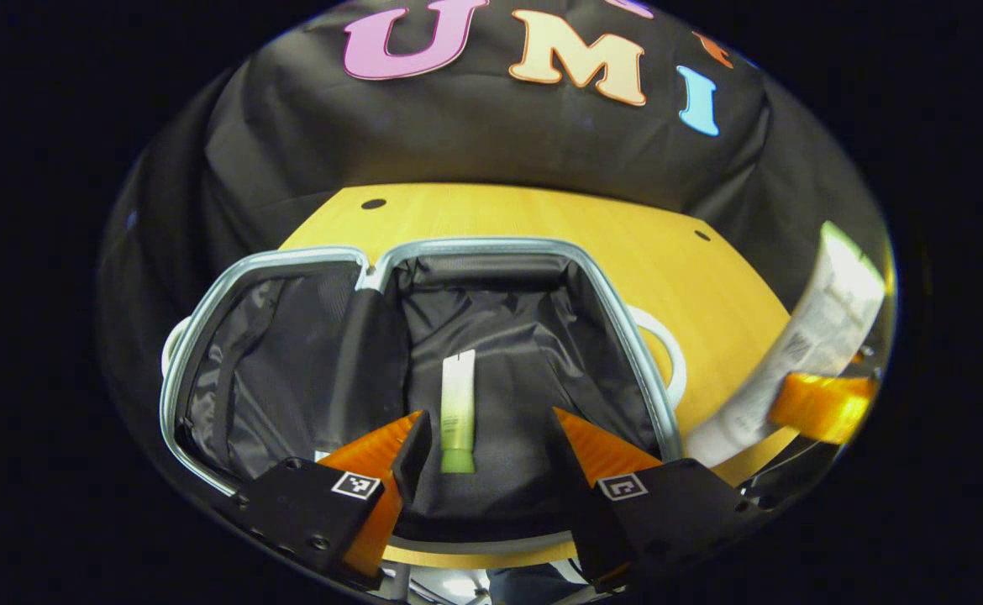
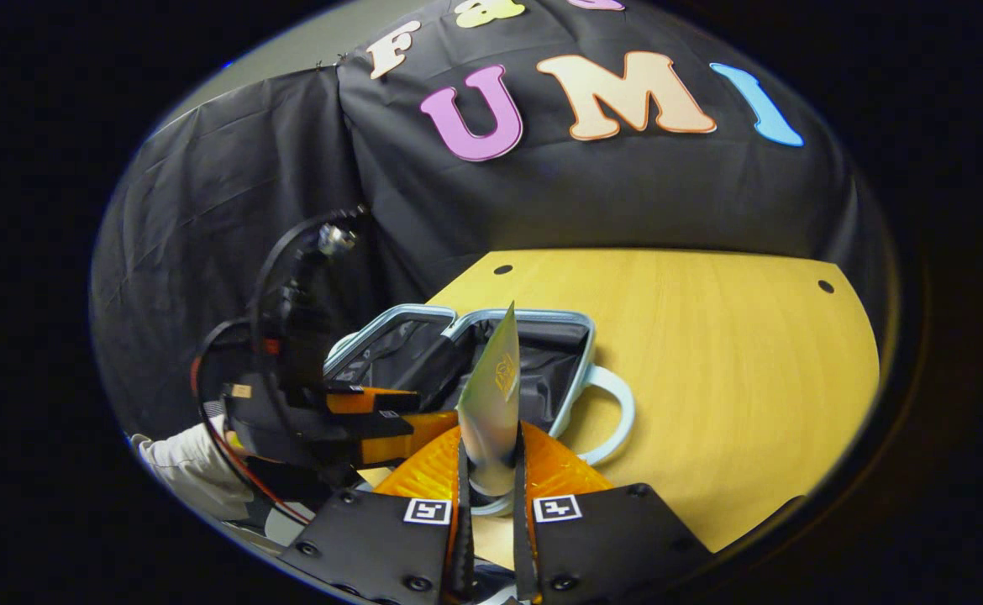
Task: First open the suitcase, pack the skin care products into it, and then close the suitcase.
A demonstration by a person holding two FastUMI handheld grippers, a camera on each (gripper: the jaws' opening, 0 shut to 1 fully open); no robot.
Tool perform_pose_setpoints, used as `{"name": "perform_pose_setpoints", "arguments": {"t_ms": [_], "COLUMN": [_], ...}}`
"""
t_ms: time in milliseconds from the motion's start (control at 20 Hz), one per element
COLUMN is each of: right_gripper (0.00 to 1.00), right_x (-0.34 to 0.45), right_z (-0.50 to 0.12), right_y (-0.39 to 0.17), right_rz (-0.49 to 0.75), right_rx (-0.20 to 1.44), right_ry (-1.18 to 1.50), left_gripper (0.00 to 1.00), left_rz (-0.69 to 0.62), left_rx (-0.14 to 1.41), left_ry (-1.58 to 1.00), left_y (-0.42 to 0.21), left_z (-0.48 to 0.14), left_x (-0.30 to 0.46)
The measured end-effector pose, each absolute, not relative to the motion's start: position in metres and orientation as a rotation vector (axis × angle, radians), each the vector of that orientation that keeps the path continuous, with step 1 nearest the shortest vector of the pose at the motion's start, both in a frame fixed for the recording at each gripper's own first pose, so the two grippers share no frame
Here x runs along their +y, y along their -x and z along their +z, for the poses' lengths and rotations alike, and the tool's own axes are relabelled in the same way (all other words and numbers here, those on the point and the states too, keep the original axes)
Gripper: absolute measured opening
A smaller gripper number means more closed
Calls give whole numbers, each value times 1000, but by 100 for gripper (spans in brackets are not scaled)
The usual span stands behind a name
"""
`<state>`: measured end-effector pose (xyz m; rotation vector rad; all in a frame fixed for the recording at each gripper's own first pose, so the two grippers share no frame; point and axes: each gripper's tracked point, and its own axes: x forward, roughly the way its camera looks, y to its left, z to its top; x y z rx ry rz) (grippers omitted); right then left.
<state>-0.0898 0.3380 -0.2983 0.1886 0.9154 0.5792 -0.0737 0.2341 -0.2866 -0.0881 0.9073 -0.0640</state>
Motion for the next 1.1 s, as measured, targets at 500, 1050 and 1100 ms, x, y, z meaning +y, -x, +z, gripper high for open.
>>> {"name": "perform_pose_setpoints", "arguments": {"t_ms": [500,1050,1100], "right_gripper": [21,98,98], "right_x": [373,382,377], "right_z": [-387,-303,-296], "right_y": [116,37,33], "right_rz": [398,363,359], "right_rx": [1164,745,718], "right_ry": [-153,-192,-178], "left_gripper": [88,95,95], "left_rz": [96,401,419], "left_rx": [816,793,808], "left_ry": [127,146,148], "left_y": [71,74,74], "left_z": [-254,-252,-258], "left_x": [389,568,579]}}
